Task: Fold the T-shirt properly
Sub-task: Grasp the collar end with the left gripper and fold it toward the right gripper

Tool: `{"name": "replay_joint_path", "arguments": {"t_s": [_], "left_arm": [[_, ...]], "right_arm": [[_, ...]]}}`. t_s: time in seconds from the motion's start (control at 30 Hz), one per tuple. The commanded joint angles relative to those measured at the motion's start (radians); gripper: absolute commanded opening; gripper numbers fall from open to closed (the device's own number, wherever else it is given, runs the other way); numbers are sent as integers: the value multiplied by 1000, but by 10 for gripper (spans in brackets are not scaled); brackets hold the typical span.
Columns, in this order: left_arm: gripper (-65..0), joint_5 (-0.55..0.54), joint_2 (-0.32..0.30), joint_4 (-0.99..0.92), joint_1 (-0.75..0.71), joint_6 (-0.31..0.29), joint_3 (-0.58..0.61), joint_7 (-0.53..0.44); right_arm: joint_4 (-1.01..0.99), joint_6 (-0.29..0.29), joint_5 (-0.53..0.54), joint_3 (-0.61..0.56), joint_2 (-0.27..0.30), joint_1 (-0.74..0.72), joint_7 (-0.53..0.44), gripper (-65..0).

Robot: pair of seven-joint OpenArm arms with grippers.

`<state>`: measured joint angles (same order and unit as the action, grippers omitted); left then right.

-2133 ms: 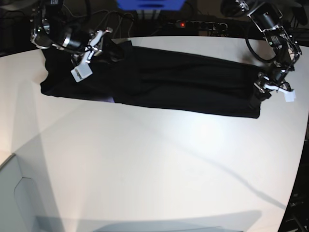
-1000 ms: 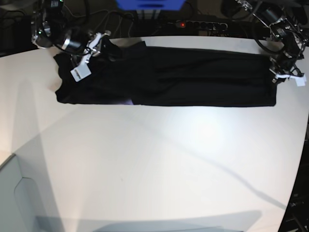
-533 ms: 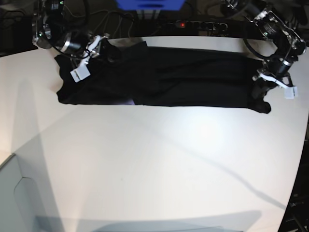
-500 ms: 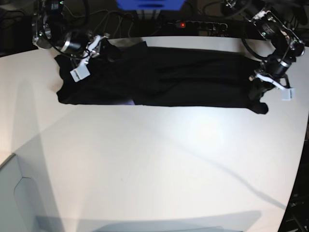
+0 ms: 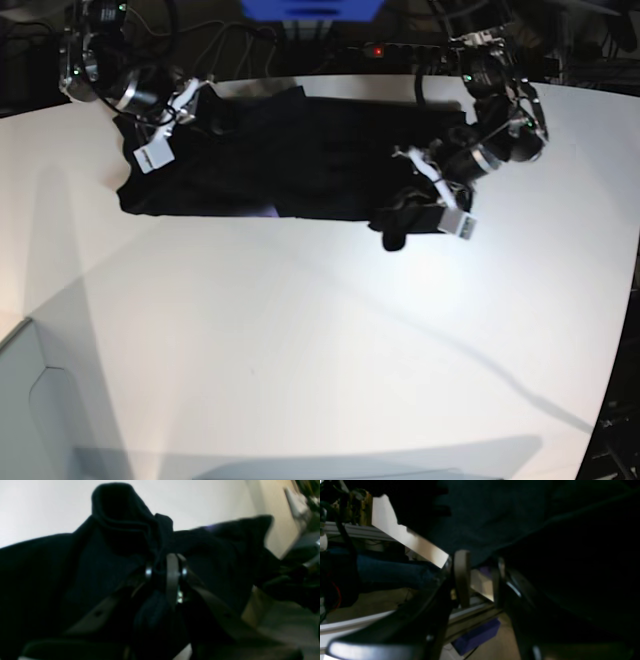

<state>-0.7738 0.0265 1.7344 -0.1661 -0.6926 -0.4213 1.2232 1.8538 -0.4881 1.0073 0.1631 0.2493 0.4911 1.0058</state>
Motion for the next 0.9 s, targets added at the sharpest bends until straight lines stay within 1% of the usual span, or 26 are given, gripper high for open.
{"name": "replay_joint_path", "arguments": {"t_s": [0.0,0.23,0.47,0.87], "left_arm": [[-650,-5,10,22,12,-6,23,-19],[-650,80,60,23,12,-6,118,-21],[-650,81,60,25,13,-6,223,-21],[-650,81,53,12,13,-6,235,-19]], "right_arm": [[16,12,26,5,6,-12,-14,-491],[14,12,26,3,3,-22,-8,-491],[14,12,26,3,-9,-27,-8,-491],[14,12,26,2,-9,-27,-8,-491]]}}
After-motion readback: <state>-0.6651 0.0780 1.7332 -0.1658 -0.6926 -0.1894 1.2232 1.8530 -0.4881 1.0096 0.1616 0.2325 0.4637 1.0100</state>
